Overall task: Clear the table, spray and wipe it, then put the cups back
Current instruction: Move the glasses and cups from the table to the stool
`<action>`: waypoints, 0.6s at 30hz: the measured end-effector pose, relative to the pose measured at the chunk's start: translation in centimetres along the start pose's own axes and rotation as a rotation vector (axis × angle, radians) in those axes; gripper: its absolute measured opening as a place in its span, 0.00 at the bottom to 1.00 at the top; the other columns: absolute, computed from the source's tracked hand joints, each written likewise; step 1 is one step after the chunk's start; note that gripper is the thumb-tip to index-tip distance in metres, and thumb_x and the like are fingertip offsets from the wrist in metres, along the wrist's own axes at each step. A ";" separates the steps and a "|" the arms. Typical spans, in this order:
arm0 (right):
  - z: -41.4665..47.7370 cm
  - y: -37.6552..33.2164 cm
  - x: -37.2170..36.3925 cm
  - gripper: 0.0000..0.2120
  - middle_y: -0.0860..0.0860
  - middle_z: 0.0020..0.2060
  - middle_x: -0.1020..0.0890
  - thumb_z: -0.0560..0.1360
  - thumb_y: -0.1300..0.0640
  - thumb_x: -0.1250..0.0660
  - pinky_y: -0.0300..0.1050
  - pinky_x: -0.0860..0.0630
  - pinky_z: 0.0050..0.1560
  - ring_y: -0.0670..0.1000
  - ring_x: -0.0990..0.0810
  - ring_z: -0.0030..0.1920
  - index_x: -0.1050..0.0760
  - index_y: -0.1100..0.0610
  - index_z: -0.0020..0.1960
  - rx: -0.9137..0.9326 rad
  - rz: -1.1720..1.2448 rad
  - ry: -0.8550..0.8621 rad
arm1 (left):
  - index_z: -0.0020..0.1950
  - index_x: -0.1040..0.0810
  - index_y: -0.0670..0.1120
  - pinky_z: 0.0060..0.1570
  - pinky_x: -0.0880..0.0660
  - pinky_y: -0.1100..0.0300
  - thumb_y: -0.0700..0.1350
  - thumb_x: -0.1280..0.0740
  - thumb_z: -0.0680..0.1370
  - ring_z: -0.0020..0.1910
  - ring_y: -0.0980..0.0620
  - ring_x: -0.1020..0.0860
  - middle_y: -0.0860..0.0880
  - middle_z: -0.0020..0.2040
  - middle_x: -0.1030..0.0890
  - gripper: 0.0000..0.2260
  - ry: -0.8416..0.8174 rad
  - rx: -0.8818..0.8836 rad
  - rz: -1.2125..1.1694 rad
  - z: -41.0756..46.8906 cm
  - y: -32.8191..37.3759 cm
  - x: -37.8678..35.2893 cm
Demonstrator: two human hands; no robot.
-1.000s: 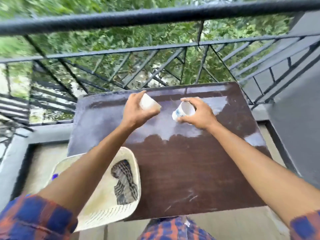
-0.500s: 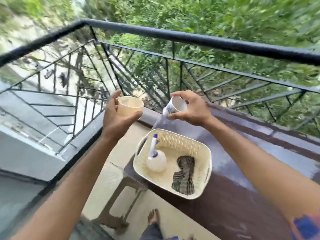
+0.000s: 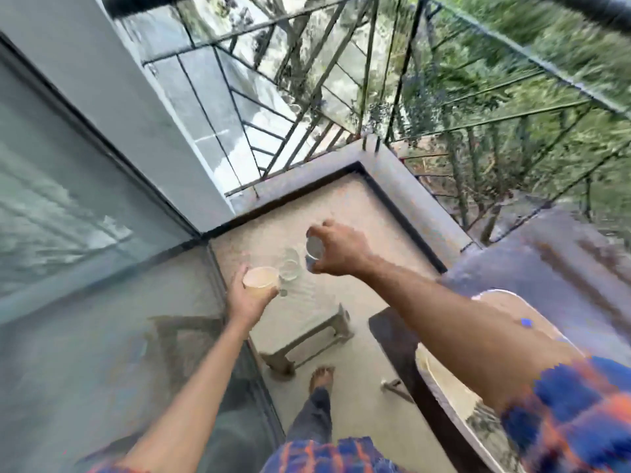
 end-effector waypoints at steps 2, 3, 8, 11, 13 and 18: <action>1.3 1.1 -6.0 0.28 0.50 0.58 0.25 0.67 0.42 0.26 0.49 0.22 0.54 0.57 0.21 0.58 0.27 0.44 0.64 -0.122 0.040 -0.097 | 0.73 0.30 0.36 0.41 0.30 0.71 0.31 0.21 0.67 0.57 0.48 0.27 0.43 0.60 0.25 0.36 0.006 0.131 -0.025 1.0 -4.6 -0.5; 1.4 1.7 -8.8 0.28 0.51 0.58 0.25 0.67 0.43 0.26 0.49 0.23 0.54 0.58 0.22 0.58 0.28 0.45 0.65 -0.185 0.081 -0.135 | 0.73 0.30 0.37 0.40 0.30 0.72 0.30 0.21 0.67 0.56 0.47 0.27 0.43 0.59 0.26 0.36 0.005 0.189 -0.033 1.3 -6.8 -0.8; 0.5 4.7 -19.4 0.26 0.51 0.59 0.27 0.69 0.46 0.26 0.50 0.23 0.57 0.58 0.22 0.59 0.29 0.45 0.65 -0.380 0.130 -0.230 | 0.72 0.26 0.46 0.62 0.28 0.57 0.41 0.17 0.60 0.65 0.42 0.23 0.45 0.65 0.21 0.41 0.046 0.378 0.099 2.7 -16.2 -1.0; 1.6 5.8 -22.4 0.28 0.52 0.59 0.26 0.68 0.46 0.26 0.52 0.23 0.58 0.58 0.24 0.60 0.29 0.45 0.66 -0.389 0.116 -0.219 | 0.73 0.28 0.47 0.66 0.29 0.53 0.41 0.18 0.63 0.67 0.43 0.25 0.45 0.69 0.23 0.40 -0.021 0.372 0.176 4.1 -18.7 -2.6; 3.1 6.8 -23.8 0.28 0.51 0.60 0.26 0.68 0.47 0.26 0.54 0.23 0.57 0.57 0.26 0.61 0.29 0.45 0.67 -0.428 0.153 -0.165 | 0.72 0.30 0.45 0.64 0.30 0.55 0.40 0.18 0.64 0.66 0.43 0.27 0.44 0.68 0.25 0.39 -0.065 0.331 0.195 5.6 -19.7 -4.2; 6.9 8.7 -28.1 0.24 0.52 0.58 0.27 0.70 0.47 0.27 0.54 0.24 0.57 0.57 0.27 0.60 0.27 0.46 0.64 -0.441 0.231 -0.062 | 0.71 0.35 0.48 0.65 0.28 0.49 0.41 0.19 0.65 0.66 0.42 0.28 0.45 0.68 0.27 0.39 -0.080 0.328 0.210 9.3 -23.7 -7.7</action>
Point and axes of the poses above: each hand's wrist, its own z-axis towards the middle knuckle, its own x-axis out of the back of the hand, y = z × x, the point moved 9 cm from there along z, towards the middle knuckle
